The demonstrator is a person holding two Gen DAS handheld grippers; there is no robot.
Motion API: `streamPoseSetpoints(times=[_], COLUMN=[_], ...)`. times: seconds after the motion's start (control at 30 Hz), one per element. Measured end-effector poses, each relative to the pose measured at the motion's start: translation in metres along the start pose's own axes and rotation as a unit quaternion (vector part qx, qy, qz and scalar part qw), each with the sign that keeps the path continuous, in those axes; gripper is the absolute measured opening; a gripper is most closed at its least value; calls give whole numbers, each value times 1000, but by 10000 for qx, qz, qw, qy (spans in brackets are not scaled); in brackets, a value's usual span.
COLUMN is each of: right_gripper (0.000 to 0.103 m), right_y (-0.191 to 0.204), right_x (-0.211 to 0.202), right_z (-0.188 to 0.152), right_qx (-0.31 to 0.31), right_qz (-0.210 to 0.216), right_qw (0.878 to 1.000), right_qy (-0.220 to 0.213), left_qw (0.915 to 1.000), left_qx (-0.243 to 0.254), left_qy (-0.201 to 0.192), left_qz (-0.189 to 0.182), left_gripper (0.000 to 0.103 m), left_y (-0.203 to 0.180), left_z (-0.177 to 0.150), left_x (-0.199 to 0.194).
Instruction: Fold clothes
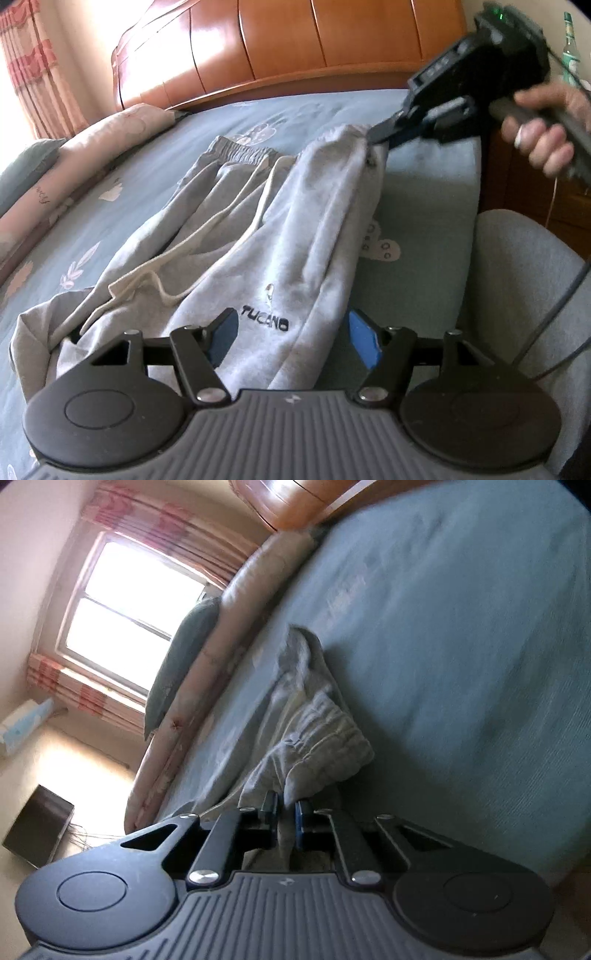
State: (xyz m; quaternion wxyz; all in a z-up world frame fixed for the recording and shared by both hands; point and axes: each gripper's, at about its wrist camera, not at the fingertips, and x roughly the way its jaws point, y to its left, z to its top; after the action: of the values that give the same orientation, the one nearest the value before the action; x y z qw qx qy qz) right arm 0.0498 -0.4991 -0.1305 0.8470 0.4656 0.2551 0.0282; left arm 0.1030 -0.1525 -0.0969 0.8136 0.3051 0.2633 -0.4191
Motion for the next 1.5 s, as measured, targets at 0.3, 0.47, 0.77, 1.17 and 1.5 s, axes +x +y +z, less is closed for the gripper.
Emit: streamPoseSetpoints(times=[0.3, 0.47, 0.77, 1.17, 1.5], right_gripper=[16, 37, 58, 89, 91], right_y=[-5, 36, 99, 90, 92], right_x=[-6, 6, 77, 113, 108], right_z=[5, 0, -30, -67, -77], right_qx=[-364, -1252, -2691, -3173, -3325], right_qz=[-1273, -1493, -1463, -1792, -1909], right_qw=[9904, 9799, 9461, 9235, 9171], right_qy=[387, 428, 1049, 1196, 1095], left_qw=[9952, 9897, 9928, 9826, 9790], left_qx=[-575, -1115, -1175, -1502, -1965], left_qy=[634, 604, 187, 80, 373], left_qz=[-472, -662, 106, 1093, 392], left_gripper=[68, 70, 71, 71, 77], left_y=[4, 13, 41, 87, 84], left_z=[-25, -32, -33, -60, -59], left_x=[17, 10, -42, -70, -17])
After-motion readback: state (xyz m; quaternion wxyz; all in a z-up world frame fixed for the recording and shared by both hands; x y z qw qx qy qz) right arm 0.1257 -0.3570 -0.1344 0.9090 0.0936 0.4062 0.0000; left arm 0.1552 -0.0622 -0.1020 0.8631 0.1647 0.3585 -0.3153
